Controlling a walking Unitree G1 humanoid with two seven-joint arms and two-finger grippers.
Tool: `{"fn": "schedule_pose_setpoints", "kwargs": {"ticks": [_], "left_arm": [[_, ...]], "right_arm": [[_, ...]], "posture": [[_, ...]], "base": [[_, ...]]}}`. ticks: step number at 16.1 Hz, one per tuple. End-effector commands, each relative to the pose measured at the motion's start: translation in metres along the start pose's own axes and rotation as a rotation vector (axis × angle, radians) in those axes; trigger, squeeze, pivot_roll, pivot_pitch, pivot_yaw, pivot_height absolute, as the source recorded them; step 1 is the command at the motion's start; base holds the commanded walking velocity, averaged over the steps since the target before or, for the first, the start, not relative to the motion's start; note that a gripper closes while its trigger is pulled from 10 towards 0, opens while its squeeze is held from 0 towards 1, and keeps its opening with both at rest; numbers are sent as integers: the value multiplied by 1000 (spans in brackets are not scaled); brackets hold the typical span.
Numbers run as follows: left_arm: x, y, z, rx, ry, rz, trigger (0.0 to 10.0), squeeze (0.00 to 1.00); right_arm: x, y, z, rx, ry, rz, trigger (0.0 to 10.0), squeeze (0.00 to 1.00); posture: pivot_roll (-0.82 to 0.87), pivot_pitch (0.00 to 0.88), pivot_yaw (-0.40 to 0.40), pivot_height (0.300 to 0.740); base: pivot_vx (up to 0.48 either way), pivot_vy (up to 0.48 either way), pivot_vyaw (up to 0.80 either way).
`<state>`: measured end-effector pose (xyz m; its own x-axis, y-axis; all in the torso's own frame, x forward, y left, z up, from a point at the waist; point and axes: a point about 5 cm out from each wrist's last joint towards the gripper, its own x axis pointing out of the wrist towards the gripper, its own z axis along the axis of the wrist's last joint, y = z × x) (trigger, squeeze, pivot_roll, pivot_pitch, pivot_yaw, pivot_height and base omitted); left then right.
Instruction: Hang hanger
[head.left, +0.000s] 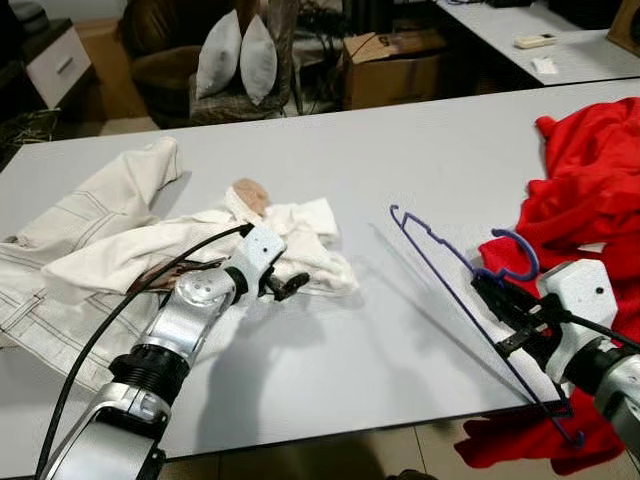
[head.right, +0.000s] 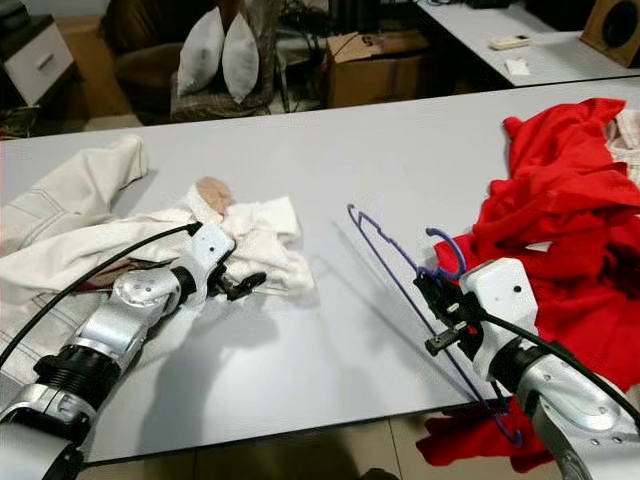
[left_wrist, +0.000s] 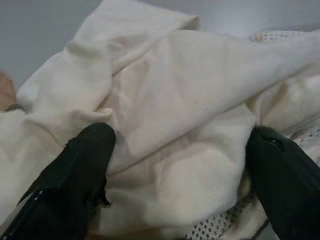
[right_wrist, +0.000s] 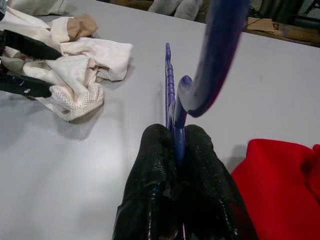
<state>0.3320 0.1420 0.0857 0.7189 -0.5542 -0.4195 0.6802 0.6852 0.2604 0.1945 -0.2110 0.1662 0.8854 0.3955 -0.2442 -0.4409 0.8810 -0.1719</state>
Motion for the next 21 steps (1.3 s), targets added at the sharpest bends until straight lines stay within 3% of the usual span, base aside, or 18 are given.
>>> {"fn": "schedule_pose_setpoints", "kwargs": {"ticks": [1,6,8,12,15,18,19,21], "left_arm": [[0,-3,-9,-13,33,-12,0,0],[1,-9,-2,-105,-62,-84,0,0],[2,-5,0,-119,-61,-77,0,0],[2,5,0,-54,0,-55,0,0],[6,0,0,-109,-19,-58,0,0],[16,0,39,-295,-196,-66,0,0],[19,6,71,-368,-325,-77,0,0],[18,13,96,-417,-425,-75,0,0]], "right_arm": [[-3,3,2,-3,2,9,10000,0],[-3,2,6,-2,-8,6,10000,0],[1,-6,9,-6,-30,0,10000,0],[2,-17,7,-41,-12,7,10000,0],[-5,-19,9,-30,-35,-6,10000,0],[-7,-31,21,38,-132,-84,10000,0],[-7,-38,24,49,-170,-157,10000,0],[-9,-46,29,62,-210,-229,10000,0]], "posture": [[-96,0,77,740],[-90,0,82,740],[-48,0,64,740],[-55,0,83,740],[-75,0,100,740],[-63,0,77,740],[-68,0,82,740],[-83,0,95,740]], "base": [[0,0,0],[0,0,0],[0,0,0],[0,0,0],[0,0,0],[0,0,0],[0,0,0],[0,0,0]]}}
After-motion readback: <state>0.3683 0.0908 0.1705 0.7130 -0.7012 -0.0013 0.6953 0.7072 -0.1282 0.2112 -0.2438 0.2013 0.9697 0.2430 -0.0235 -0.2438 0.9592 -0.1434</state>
